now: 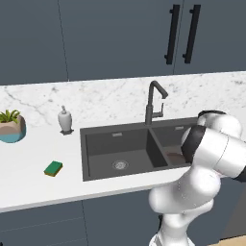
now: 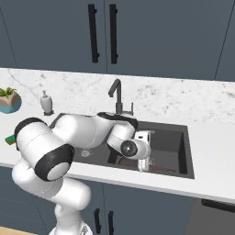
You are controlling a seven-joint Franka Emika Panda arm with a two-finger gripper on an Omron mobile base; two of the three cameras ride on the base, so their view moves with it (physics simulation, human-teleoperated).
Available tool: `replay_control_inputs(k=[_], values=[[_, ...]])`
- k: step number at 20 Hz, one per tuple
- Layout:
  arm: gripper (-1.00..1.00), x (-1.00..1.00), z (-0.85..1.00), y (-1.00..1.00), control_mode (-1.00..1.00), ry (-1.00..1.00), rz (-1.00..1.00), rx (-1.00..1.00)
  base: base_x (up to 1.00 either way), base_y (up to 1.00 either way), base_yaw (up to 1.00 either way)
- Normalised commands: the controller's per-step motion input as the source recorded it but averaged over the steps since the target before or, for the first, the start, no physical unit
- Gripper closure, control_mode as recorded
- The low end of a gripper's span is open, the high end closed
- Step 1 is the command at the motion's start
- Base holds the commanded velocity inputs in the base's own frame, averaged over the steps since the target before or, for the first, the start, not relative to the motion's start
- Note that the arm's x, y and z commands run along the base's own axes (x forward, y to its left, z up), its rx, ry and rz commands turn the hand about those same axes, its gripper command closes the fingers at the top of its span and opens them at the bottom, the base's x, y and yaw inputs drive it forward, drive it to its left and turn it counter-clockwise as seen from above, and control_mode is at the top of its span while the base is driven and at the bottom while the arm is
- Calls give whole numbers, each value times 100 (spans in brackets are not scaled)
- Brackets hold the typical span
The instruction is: Pick the pan and sponge and place them into the sink. Then turn on the water.
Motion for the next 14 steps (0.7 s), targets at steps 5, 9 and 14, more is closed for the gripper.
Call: replay_control_inputs(k=[5, 9, 14], values=[[-100, -25, 100, 0, -100, -3, 4, -3, 0, 0, 0], [-100, 1, 100, -7, -100, 12, 2, -8, 0, 0, 0], [-100, 8, 100, -21, -100, 34, 0, -15, 0, 0, 0]])
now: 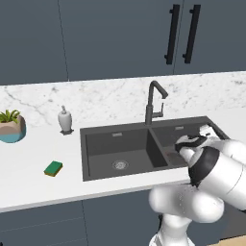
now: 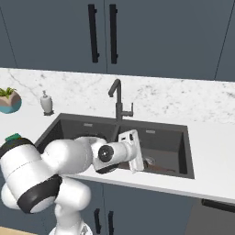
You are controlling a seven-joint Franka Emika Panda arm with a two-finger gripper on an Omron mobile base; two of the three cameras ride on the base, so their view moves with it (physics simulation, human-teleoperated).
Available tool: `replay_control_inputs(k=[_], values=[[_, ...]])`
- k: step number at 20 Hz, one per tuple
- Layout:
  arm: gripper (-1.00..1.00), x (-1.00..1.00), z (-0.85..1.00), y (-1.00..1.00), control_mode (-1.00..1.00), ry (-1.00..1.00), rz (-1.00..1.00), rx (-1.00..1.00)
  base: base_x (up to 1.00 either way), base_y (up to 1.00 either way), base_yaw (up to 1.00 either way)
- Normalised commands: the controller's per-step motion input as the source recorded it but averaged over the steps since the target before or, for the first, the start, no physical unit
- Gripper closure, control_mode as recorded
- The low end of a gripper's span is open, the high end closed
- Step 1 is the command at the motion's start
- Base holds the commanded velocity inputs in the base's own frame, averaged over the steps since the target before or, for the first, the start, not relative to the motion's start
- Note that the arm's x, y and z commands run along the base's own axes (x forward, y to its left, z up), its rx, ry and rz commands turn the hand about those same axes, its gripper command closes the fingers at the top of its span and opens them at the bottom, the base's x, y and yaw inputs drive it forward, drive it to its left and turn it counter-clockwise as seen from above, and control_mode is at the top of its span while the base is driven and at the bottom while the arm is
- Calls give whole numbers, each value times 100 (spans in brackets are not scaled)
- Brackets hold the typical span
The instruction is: Pick the pan and sponge and place them into the sink. Then turn on the water.
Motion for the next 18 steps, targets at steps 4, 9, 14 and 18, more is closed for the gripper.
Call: replay_control_inputs(k=[4, 9, 14, 18], values=[[-100, -6, 100, -5, -100, 30, 0, -10, 0, 0, 0], [-100, -16, 100, 0, -100, 7, 0, -5, 0, 0, 0], [-100, -52, 86, 0, -100, -15, 4, 9, 0, 0, 0], [-100, -91, 73, 0, -100, 2, 24, 20, 0, 0, 0]])
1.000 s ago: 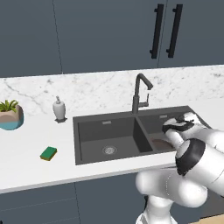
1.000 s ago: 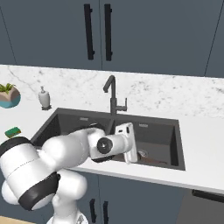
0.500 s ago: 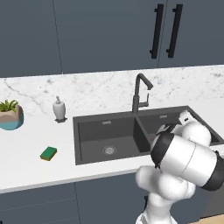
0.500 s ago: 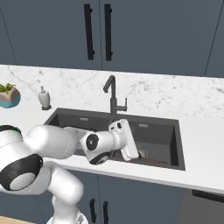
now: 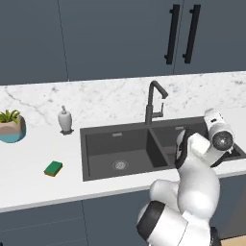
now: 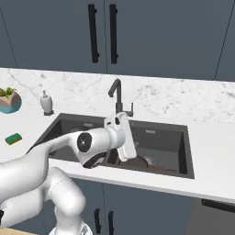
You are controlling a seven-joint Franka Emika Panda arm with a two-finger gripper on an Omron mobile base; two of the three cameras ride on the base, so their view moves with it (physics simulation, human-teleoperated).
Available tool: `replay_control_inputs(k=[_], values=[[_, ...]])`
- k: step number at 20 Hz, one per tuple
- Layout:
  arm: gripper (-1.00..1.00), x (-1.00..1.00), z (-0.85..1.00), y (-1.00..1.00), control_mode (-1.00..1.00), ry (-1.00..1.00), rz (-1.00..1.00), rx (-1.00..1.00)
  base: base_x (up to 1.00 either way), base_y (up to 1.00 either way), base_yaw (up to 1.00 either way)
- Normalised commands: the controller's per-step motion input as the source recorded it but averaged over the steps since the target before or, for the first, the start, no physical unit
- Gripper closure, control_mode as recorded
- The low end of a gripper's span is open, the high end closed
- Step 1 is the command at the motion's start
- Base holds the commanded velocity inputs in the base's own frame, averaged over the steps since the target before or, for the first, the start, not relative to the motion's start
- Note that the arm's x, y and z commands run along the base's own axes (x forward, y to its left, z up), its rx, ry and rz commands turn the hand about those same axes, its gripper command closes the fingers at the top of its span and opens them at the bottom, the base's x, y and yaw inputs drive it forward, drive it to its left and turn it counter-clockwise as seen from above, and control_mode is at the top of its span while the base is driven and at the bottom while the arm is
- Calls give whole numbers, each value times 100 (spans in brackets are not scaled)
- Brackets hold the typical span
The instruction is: Pick the pan and sponge and place them into the sink. Then turn on the water.
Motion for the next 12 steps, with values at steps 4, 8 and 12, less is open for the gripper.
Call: replay_control_inputs(k=[4, 8, 12], values=[[-100, -76, 36, 0, -100, 21, 32, 16, 0, 0, 0], [-100, -44, 24, 0, -100, 41, 36, 9, 0, 0, 0], [-100, -18, 3, 47, -100, 45, 33, 0, 0, 0, 0]])
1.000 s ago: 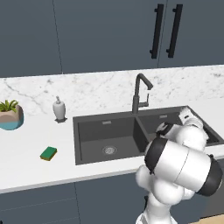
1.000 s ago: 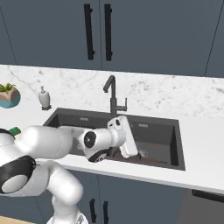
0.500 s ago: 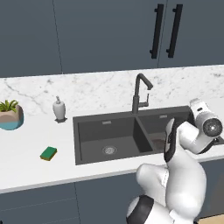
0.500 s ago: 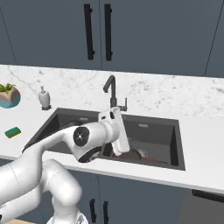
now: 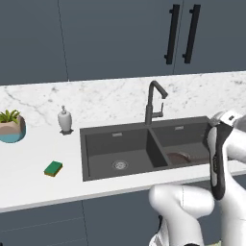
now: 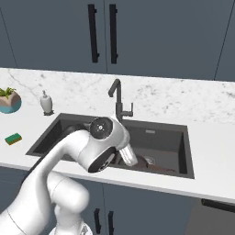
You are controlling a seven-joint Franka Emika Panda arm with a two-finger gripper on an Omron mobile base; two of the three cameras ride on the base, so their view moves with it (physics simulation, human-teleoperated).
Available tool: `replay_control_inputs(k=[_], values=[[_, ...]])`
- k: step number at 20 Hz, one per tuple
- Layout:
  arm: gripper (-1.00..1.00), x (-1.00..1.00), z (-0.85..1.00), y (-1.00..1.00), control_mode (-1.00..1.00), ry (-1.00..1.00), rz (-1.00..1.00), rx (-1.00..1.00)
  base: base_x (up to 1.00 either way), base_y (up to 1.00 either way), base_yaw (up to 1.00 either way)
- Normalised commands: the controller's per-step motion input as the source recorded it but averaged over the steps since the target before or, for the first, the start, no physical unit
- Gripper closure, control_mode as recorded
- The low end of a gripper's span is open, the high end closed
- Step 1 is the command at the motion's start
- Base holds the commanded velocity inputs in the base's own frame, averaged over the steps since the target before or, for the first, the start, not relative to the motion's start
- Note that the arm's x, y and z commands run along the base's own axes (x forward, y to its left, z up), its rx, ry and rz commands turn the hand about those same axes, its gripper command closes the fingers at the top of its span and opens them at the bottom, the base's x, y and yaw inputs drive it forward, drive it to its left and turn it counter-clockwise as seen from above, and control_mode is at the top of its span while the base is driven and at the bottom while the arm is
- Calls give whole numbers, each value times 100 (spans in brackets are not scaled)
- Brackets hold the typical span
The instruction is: Pick the pan and sponge and place them into the sink. Then turn on the water.
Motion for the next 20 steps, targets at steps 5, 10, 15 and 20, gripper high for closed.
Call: replay_control_inputs(k=[5, 10, 15, 20], values=[[-100, -28, -18, 98, -100, 24, 34, -8, 0, 0, 0], [-100, -45, -50, 100, -100, -2, 32, -5, 0, 0, 0], [-100, -5, -15, 100, -100, -1, 27, -3, 0, 0, 0], [-100, 26, 7, 100, -100, 14, 31, -12, 0, 0, 0]])
